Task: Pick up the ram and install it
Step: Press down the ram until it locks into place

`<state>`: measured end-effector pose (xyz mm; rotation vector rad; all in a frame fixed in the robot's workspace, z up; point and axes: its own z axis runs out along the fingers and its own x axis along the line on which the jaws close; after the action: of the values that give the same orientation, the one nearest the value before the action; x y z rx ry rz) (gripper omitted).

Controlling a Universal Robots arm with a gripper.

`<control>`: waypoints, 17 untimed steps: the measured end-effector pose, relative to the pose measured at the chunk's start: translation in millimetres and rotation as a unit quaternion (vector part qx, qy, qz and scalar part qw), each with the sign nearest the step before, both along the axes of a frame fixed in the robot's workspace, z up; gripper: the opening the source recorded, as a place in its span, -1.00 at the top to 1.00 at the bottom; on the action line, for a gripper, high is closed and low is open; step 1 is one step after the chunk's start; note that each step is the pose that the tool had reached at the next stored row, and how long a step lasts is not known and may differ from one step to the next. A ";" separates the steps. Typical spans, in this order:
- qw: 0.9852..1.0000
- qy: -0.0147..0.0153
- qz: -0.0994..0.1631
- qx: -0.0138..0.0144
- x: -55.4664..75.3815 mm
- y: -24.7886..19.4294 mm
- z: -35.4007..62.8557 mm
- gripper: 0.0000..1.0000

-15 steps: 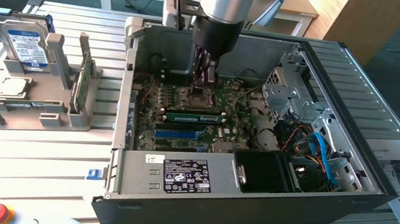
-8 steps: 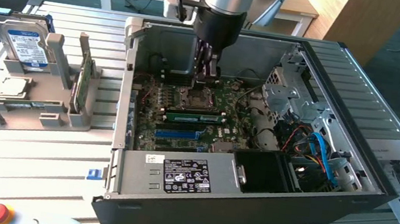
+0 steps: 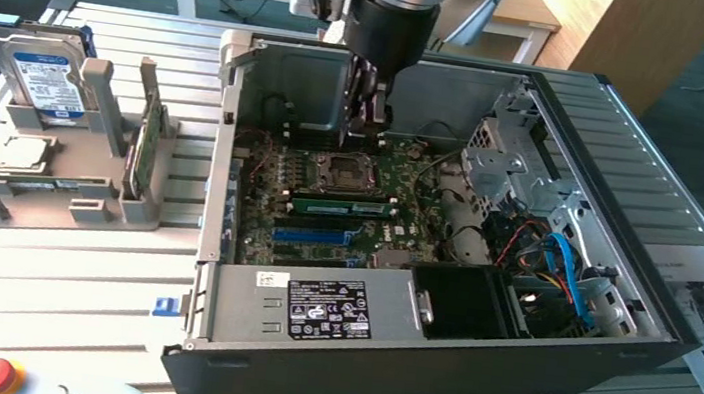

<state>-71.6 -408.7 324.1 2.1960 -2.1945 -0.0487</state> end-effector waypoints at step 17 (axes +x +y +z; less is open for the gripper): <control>1.000 0.000 0.000 -0.001 0.0 0.0 8.4 0.79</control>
<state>-71.6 -408.7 332.4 2.1945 -2.1933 -0.0455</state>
